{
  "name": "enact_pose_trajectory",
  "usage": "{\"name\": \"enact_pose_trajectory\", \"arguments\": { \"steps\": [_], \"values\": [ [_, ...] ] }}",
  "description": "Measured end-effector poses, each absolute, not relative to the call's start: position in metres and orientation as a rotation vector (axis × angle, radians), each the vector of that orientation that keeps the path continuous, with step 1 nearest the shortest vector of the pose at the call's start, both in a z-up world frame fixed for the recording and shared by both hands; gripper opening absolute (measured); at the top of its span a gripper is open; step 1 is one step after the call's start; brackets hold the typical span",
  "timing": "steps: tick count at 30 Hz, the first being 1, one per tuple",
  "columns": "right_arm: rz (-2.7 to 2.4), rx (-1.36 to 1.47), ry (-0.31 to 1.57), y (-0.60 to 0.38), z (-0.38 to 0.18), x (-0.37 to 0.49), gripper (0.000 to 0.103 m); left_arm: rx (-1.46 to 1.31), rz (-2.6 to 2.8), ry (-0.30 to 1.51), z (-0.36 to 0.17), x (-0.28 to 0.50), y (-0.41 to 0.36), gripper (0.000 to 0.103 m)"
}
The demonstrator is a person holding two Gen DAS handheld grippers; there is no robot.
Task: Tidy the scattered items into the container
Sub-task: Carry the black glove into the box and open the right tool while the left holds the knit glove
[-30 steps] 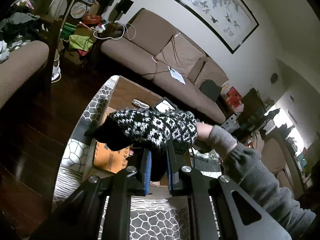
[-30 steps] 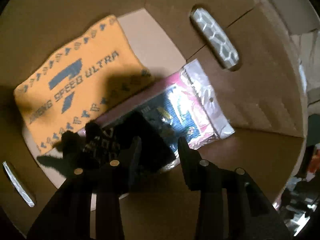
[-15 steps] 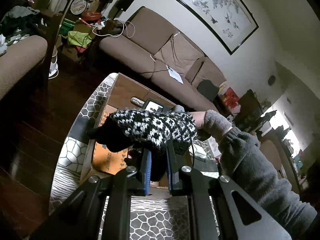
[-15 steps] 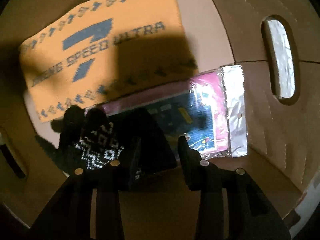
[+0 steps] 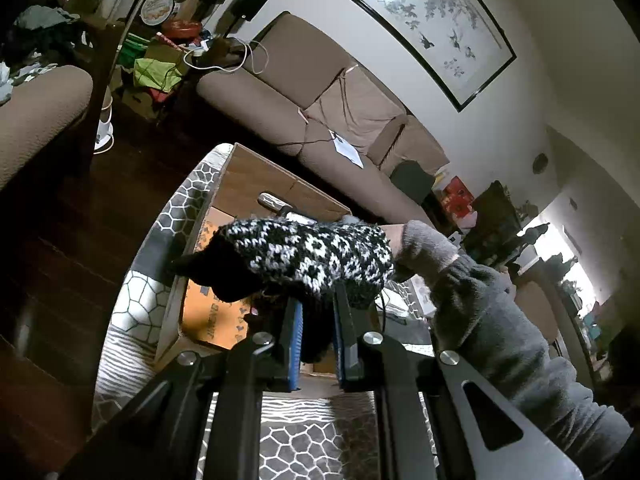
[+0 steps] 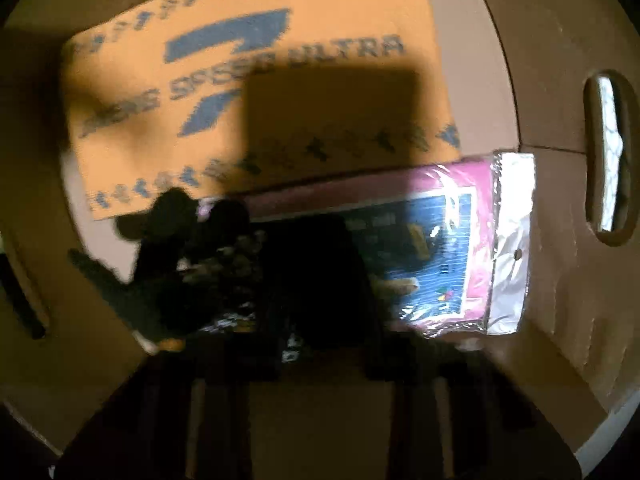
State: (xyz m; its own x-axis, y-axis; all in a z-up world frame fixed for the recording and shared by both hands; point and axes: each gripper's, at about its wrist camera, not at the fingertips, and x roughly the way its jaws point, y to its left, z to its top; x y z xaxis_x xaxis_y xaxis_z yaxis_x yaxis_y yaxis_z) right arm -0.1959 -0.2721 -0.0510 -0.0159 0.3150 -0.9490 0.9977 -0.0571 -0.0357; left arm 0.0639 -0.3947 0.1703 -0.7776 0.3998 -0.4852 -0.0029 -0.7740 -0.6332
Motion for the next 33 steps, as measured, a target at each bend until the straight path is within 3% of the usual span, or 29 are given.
{"name": "enact_pose_trajectory", "arguments": {
  "steps": [3,14,17,19,22,28,31,33],
  "values": [
    [-1.191,1.403,1.431,-0.266,-0.021,-0.197,0.012,-0.906,2.595,-0.946,0.171,0.066,-0.397,0.013],
    [-1.772,1.143,1.225,-0.216,0.182,-0.203,0.012,-0.852,2.595,-0.952,0.188,0.082,-0.391,0.013],
    [-1.997,1.075,1.292,-0.222,0.2,-0.215,0.012,-0.857,2.61,-0.95,0.19,0.085,-0.392,0.013],
    [-2.119,1.06,1.255,-0.223,0.204,-0.218,0.012,-0.857,2.623,-0.947,0.191,0.086,-0.393,0.013],
    [-2.18,0.975,1.347,-0.23,0.18,-0.206,0.012,-0.861,2.627,-0.953,0.191,0.087,-0.393,0.013],
    [-1.921,1.2,1.473,-0.245,0.071,-0.156,0.014,-0.891,2.631,-0.953,0.186,0.093,-0.394,0.013],
    [-1.719,1.373,1.3,-0.239,0.053,-0.136,0.023,-0.906,2.635,-0.958,0.185,0.094,-0.397,0.013],
    [-1.731,1.396,1.159,-0.228,0.074,-0.135,0.028,-0.913,2.634,-0.96,0.184,0.091,-0.397,0.013]
  ]
}}
